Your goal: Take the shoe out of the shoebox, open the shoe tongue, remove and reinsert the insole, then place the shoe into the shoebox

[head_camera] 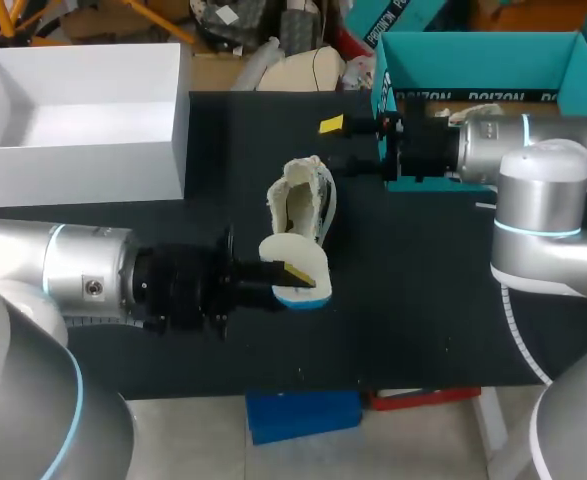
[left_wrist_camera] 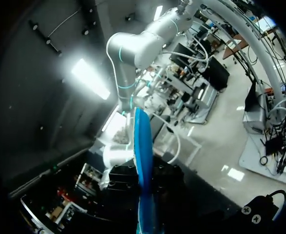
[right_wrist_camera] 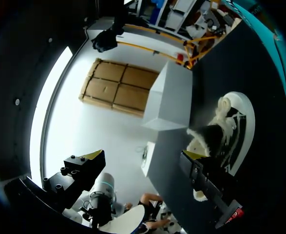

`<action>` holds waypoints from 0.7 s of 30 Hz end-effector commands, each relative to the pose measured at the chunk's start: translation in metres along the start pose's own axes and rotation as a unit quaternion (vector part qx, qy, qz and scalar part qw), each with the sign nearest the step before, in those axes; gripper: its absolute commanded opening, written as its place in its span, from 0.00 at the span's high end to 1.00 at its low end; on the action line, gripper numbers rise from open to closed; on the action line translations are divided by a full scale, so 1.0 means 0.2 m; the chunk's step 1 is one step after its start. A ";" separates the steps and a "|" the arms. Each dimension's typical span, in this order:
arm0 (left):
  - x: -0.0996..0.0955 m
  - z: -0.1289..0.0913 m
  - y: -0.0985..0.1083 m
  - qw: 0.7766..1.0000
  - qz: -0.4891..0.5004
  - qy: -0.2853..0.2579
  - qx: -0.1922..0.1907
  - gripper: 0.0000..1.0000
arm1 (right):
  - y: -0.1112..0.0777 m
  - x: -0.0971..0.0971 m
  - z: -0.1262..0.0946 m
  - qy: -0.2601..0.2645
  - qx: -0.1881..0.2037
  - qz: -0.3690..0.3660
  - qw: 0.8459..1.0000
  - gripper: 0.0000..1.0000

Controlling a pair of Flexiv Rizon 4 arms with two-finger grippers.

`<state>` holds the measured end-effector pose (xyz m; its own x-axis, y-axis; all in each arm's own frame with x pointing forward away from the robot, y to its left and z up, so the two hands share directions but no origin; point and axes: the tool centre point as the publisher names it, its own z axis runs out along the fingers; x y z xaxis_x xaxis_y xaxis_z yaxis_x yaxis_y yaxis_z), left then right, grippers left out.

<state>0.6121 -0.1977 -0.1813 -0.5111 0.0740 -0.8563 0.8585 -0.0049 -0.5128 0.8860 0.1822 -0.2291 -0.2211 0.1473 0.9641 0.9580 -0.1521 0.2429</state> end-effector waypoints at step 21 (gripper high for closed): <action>0.21 -0.04 0.14 0.950 0.308 0.032 -0.031 1.00 | 0.00 0.00 0.01 -0.001 -0.002 0.000 1.000 0.00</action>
<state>0.6156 -0.1849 -0.2307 0.0890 0.1336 -0.9870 0.9960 -0.0100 0.0885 0.8855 0.1817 -0.2289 -0.2214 0.1478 0.9639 0.9578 -0.1527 0.2434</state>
